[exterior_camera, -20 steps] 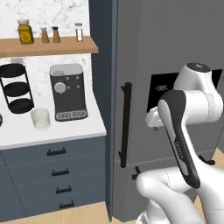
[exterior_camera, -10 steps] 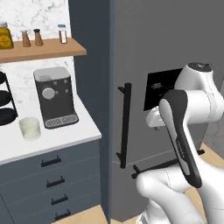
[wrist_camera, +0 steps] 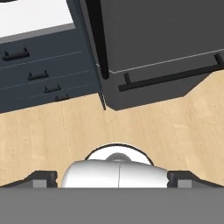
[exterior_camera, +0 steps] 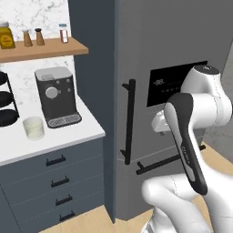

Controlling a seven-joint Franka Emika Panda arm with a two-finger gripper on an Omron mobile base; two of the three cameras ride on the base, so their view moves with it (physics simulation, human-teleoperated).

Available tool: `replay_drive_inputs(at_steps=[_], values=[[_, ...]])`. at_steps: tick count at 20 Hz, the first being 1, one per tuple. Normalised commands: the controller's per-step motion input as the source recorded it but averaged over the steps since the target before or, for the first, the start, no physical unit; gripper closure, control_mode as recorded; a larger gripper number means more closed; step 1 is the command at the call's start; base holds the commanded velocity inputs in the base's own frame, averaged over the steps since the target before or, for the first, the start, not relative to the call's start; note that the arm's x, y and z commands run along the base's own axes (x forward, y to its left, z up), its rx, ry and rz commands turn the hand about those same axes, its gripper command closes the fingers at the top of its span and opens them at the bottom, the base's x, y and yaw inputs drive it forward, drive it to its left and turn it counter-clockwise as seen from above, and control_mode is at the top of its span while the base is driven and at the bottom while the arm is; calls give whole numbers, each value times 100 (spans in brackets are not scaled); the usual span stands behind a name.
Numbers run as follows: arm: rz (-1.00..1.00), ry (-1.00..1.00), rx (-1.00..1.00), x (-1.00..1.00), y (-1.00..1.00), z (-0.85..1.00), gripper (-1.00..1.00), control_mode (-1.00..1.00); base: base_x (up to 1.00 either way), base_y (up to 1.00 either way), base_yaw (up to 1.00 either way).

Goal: Grab a lemon wedge from the fridge and one ice cube from the ice bowl, and put them in the glass of lemonade.

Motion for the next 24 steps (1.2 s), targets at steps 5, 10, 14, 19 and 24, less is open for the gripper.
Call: replay_drive_inputs(at_steps=[5,10,14,19,24], values=[[0,0,0,0,0,0,-100,100,-38,2,-2],[0,0,0,0,0,0,-100,100,-20,27,0],[0,0,0,0,0,0,-100,100,-26,24,0],[0,0,0,0,0,0,-100,100,0,24,-12],[0,0,0,0,0,0,-100,100,-41,23,-21]])
